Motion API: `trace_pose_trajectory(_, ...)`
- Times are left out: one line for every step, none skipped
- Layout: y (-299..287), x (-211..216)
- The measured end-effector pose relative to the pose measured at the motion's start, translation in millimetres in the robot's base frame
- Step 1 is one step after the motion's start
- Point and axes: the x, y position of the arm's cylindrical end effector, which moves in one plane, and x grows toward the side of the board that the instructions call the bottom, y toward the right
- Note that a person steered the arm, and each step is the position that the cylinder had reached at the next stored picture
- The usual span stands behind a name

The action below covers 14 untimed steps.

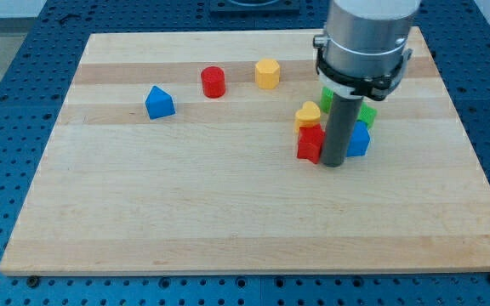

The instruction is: Move the blue triangle to the center

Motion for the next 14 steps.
trace_pose_trajectory(-3.0, 1.4)
trace_pose_trajectory(-3.0, 9.2)
trace_pose_trajectory(-39.3, 48.2)
trace_pose_trajectory(-126.2, 28.9)
trace_pose_trajectory(-209.1, -22.4)
trace_pose_trajectory(-269.5, -47.8)
trace_pose_trajectory(-314.9, -74.6)
trace_pose_trajectory(-305.1, -98.4)
trace_pose_trajectory(-261.4, -100.7)
trace_pose_trajectory(-238.7, -116.2)
trace_pose_trajectory(-217.8, -127.3)
trace_pose_trajectory(-190.5, -127.6)
trace_pose_trajectory(-170.4, -122.9)
trace_pose_trajectory(-156.2, -113.5)
